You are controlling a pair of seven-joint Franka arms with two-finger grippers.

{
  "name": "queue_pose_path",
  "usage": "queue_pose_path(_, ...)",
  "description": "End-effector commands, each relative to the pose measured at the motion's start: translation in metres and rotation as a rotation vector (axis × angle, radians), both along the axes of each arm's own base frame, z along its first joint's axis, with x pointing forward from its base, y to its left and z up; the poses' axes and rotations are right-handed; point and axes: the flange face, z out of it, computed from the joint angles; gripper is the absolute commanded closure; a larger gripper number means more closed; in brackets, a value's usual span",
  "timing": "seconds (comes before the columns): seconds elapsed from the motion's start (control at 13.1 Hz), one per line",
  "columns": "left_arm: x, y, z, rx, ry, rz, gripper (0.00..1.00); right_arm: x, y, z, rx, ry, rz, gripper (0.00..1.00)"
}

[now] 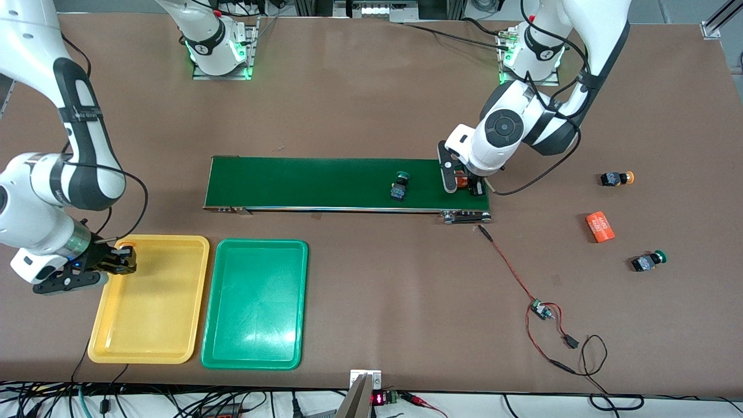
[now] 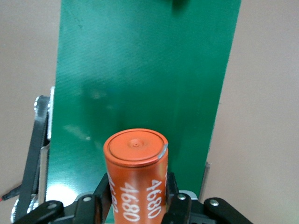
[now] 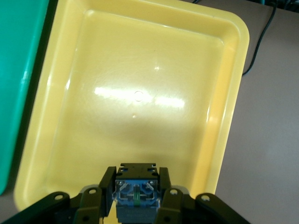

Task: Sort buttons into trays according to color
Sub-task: 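Carry the button over the yellow tray while the left gripper places the cell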

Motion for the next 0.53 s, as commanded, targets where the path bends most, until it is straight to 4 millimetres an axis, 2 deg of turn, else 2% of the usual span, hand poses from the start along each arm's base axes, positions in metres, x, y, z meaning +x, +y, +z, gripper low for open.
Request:
queue_pose_path(0.0,0.001,-0.008,-0.004,0.006,-0.002,-0.046,0.87,0.004,-0.017,-0.025,-0.002,-0.036,0.027,0.68)
queue_pose_path(0.15,0.000,-0.009,-0.004,0.007,-0.004,-0.049,0.75,0.005,-0.023,-0.047,0.003,-0.048,0.019,0.68)
queue_pose_path(0.23,0.000,-0.010,-0.004,0.007,-0.004,-0.050,0.61,0.004,-0.025,-0.056,0.009,-0.042,0.012,0.68)
queue_pose_path(0.31,0.000,-0.010,-0.004,0.006,-0.004,-0.052,0.19,0.003,-0.027,-0.064,0.013,-0.038,0.007,0.68)
queue_pose_path(0.38,0.000,-0.010,-0.001,0.007,-0.007,-0.053,0.00,0.003,-0.028,-0.071,0.013,-0.047,0.005,0.68)
queue_pose_path(0.46,0.000,-0.010,0.001,0.009,-0.009,-0.055,0.00,0.004,-0.031,-0.072,0.014,-0.066,-0.002,0.68)
